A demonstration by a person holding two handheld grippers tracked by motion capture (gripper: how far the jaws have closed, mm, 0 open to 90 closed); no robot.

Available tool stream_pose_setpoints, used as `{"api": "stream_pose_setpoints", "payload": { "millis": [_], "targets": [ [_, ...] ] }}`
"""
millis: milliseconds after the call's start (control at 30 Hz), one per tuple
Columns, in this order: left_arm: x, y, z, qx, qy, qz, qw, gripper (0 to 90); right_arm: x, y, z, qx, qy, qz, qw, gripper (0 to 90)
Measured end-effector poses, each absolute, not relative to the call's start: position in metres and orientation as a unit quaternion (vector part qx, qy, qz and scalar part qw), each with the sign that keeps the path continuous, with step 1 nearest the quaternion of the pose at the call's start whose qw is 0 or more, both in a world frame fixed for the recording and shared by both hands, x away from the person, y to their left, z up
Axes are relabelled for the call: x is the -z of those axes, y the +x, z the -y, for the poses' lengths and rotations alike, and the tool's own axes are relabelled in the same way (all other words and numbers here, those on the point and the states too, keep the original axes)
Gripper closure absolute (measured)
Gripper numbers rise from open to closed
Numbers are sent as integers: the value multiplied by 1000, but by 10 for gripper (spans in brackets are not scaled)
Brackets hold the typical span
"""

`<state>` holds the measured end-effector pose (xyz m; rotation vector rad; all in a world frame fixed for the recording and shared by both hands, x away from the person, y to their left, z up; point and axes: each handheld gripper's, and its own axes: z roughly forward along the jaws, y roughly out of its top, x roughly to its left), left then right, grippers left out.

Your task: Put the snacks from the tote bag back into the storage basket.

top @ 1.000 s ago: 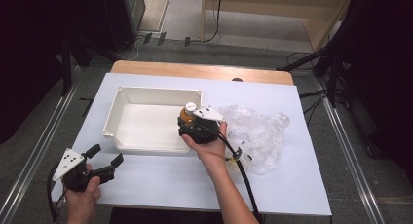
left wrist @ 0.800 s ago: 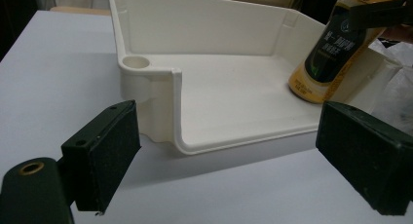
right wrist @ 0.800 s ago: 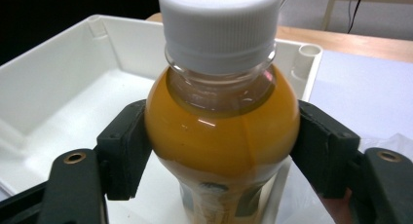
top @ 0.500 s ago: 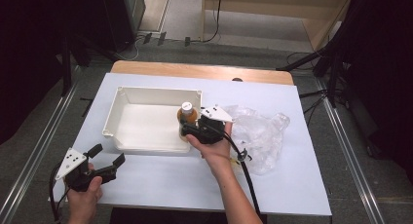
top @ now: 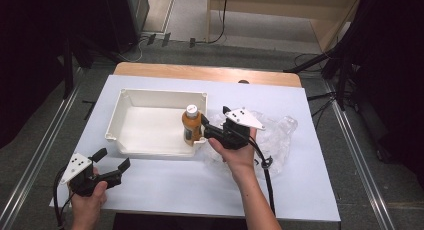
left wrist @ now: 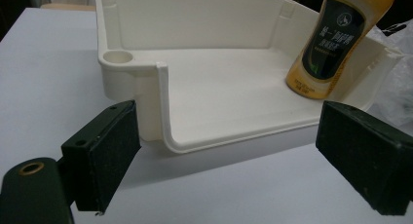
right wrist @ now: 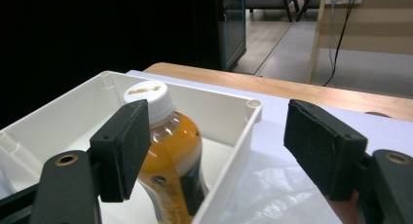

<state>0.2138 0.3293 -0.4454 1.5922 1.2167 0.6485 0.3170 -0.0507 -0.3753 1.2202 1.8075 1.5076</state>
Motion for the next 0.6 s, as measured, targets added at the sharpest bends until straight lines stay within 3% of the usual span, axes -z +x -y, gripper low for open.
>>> {"api": "stream_pose_setpoints", "payload": {
  "millis": [600],
  "targets": [
    [448,215,-326,-268,662,-501,489,92,379,304,98,-553,460,-647,255,258]
  ]
}}
